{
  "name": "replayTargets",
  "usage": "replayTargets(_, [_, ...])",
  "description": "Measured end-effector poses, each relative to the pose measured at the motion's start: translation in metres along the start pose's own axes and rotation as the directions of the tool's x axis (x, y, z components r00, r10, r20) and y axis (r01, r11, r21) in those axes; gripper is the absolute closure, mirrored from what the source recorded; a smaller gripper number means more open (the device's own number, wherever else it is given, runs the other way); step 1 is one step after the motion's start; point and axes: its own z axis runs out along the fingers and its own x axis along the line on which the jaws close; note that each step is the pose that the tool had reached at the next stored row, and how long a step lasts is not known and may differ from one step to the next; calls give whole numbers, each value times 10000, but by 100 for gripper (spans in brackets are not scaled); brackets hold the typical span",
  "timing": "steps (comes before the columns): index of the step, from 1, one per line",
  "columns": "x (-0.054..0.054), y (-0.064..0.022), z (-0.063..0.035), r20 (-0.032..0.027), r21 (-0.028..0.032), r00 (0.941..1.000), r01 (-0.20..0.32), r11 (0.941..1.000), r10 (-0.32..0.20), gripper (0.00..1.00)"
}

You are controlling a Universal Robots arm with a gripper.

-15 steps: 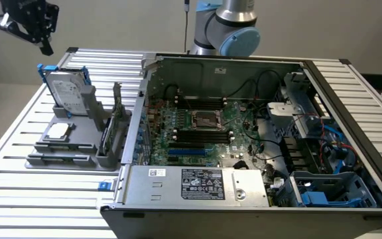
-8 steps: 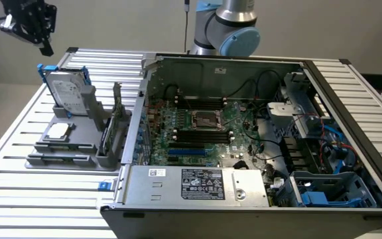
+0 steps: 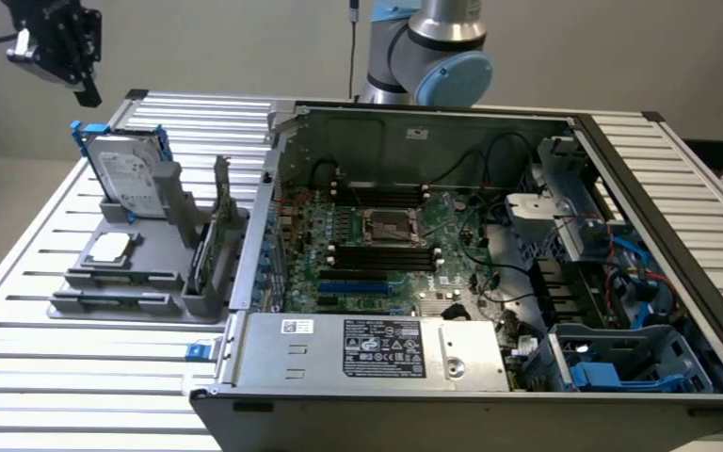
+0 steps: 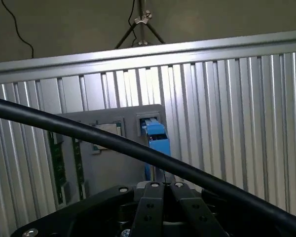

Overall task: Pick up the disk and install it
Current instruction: 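Pick up the disk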

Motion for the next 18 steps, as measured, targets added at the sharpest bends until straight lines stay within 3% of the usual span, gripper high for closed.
replayTargets(4, [-12,6,3,-5,-1,9992,399,9992,-399,89])
replayTargets(5, [-17,8,3,-5,-1,9992,401,9992,-401,83])
replayTargets(8, [-18,8,3,-6,-2,9992,401,9992,-401,76])
replayTargets(11, [-19,7,11,-7,-2,9992,400,9992,-400,58])
replayTargets(12, [-19,7,27,-10,-6,9992,401,9992,-401,58])
replayTargets(13, [-18,8,44,-11,-9,9992,400,9992,-400,52])
replayTargets(18, [-15,23,137,-10,-12,9992,400,9992,-400,52])
